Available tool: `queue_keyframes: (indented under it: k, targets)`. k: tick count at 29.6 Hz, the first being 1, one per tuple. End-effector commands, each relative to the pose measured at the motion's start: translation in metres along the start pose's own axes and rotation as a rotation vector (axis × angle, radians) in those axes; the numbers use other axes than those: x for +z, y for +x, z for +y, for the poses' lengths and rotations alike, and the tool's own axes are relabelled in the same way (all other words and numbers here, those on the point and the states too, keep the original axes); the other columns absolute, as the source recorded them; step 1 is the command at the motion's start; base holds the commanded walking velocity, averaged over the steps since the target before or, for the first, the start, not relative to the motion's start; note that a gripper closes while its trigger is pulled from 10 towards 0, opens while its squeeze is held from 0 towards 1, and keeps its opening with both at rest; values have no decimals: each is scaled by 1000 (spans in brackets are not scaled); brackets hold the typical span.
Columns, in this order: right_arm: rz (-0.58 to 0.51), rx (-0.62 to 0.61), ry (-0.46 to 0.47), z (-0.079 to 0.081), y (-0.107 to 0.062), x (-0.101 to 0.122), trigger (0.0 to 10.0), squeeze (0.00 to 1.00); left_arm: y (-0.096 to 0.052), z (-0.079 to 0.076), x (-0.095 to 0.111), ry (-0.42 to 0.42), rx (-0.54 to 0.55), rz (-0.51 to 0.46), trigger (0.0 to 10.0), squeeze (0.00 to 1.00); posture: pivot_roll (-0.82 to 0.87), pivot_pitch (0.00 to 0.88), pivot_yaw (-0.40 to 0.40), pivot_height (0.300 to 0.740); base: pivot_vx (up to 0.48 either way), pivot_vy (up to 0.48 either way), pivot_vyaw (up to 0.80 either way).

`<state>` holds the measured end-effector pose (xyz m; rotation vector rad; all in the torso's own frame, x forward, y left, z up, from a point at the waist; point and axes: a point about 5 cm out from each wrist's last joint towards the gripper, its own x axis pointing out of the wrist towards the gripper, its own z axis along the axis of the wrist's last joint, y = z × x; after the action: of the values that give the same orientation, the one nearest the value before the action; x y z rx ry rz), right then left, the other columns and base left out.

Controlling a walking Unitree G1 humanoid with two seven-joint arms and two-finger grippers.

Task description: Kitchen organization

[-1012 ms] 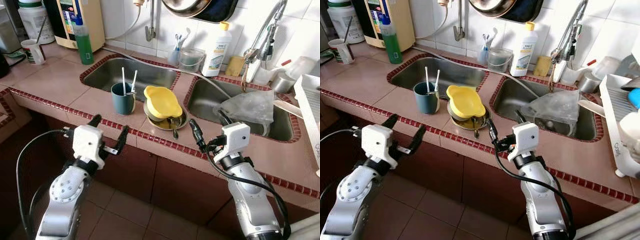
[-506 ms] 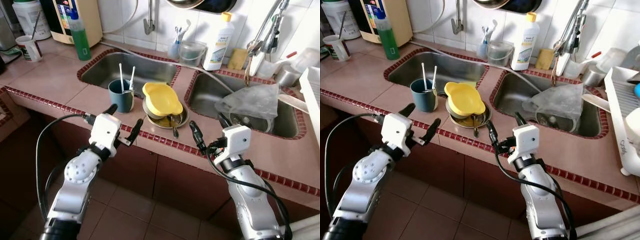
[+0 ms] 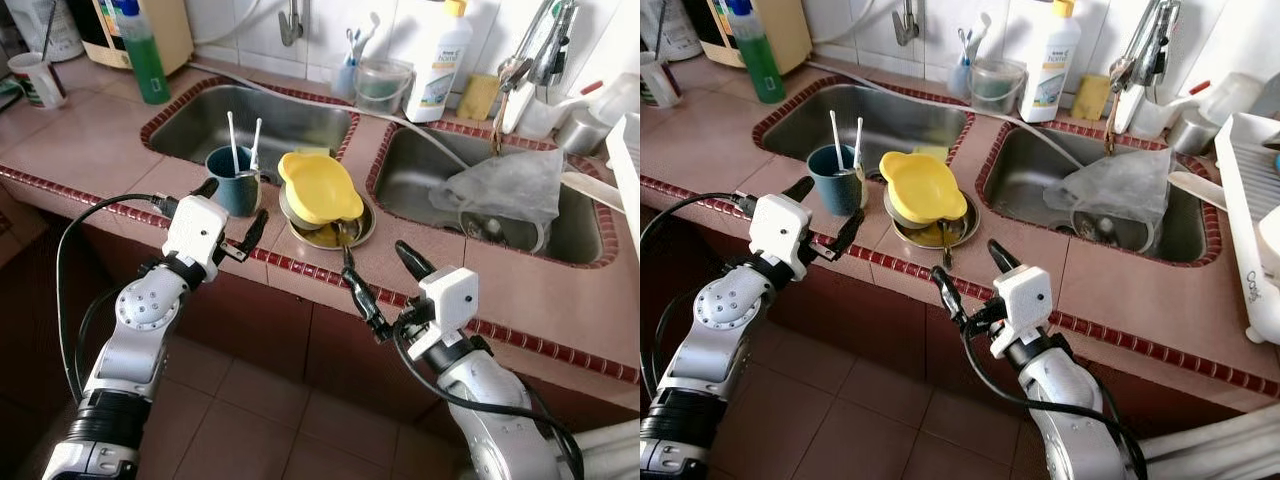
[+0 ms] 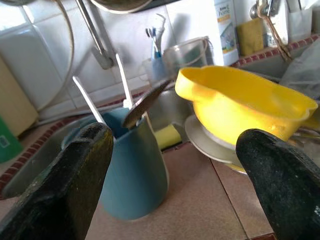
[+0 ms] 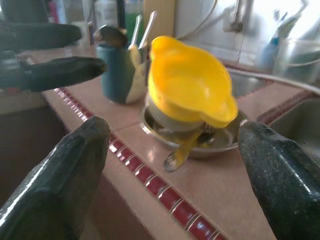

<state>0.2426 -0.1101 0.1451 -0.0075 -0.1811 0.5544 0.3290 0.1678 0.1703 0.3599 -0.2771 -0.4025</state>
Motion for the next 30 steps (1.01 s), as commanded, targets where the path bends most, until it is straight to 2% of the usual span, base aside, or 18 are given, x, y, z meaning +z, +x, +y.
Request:
queue_keyframes:
  k: [1,5,13,20,28,29,30]
  targets:
    - [-5,30,12,5,-3,6,10000,0,4,-2,3,36,-33,-14,10000,0,-98,200,-20,740,0,0,0]
    - [6,67,23,13,-5,8,10000,0,14,-1,9,54,-29,-44,10000,0,-103,205,-20,740,0,0,0]
    - [22,66,26,14,-7,11,10000,0,32,6,20,88,-22,-90,10000,0,-116,216,-22,740,0,0,0]
    - [34,49,19,12,-9,12,10000,0,39,13,25,113,-5,-109,10000,0,-124,228,-17,740,0,0,0]
    - [33,35,19,12,-8,14,10000,0,44,13,29,102,0,-135,10000,0,-129,236,-11,740,0,0,0]
    - [33,30,20,12,-8,14,10000,0,45,14,31,97,-2,-148,9451,0,-131,237,-9,740,0,0,0]
    - [35,26,19,12,-9,14,10000,0,46,15,32,96,0,-153,1765,0,-132,238,-7,740,0,0,0]
